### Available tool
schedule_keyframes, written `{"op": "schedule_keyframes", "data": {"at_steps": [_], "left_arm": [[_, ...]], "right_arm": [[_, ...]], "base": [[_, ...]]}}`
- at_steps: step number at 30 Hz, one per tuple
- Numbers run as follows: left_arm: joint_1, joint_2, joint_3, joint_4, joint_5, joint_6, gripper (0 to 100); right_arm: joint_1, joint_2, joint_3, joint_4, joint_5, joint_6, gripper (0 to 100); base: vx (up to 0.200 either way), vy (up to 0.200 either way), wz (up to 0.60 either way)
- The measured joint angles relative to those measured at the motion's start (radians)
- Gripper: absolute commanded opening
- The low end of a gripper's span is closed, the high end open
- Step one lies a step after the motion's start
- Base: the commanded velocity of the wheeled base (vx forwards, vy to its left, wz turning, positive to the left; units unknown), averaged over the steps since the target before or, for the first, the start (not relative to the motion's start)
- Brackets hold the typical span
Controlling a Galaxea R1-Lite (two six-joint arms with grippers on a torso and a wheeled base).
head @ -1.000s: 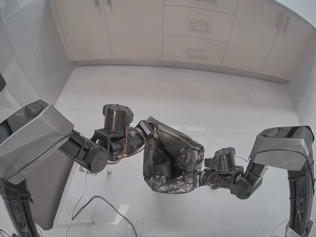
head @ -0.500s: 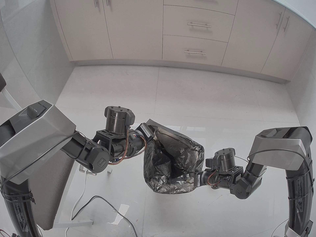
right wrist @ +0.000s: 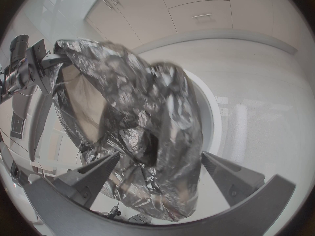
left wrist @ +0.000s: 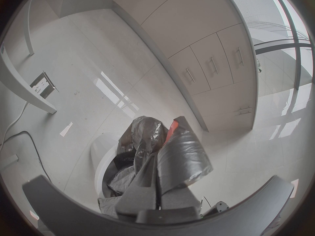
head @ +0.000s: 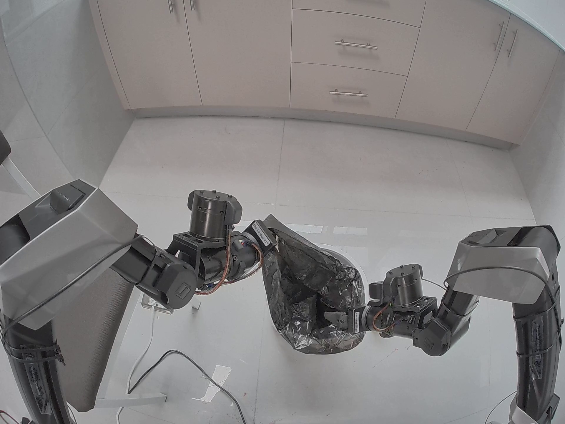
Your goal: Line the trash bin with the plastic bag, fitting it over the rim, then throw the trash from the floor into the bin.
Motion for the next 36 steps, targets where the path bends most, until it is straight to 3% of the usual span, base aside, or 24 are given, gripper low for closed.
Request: {"op": "schedule_keyframes", "data": {"at_steps": [5,17,29,36], "left_arm": [[0.000,0.000,0.000,-0.006,0.000,0.000,0],[0.000,0.003,0.000,-0.009,0.000,0.000,0],[-0.004,0.004,-0.004,-0.009,0.000,0.000,0],[-0.004,0.005,-0.005,-0.012,0.000,0.000,0]], "right_arm": [[0.000,-0.040,0.009,-0.002,-0.043,0.000,100],[0.004,-0.092,-0.020,0.002,-0.065,-0.003,100],[-0.054,-0.001,-0.163,0.008,-0.170,-0.009,100],[-0.090,0.046,-0.217,0.009,-0.187,-0.016,100]], "base": [[0.000,0.000,0.00],[0.000,0.000,0.00],[0.000,0.000,0.00],[0.000,0.000,0.00]]}}
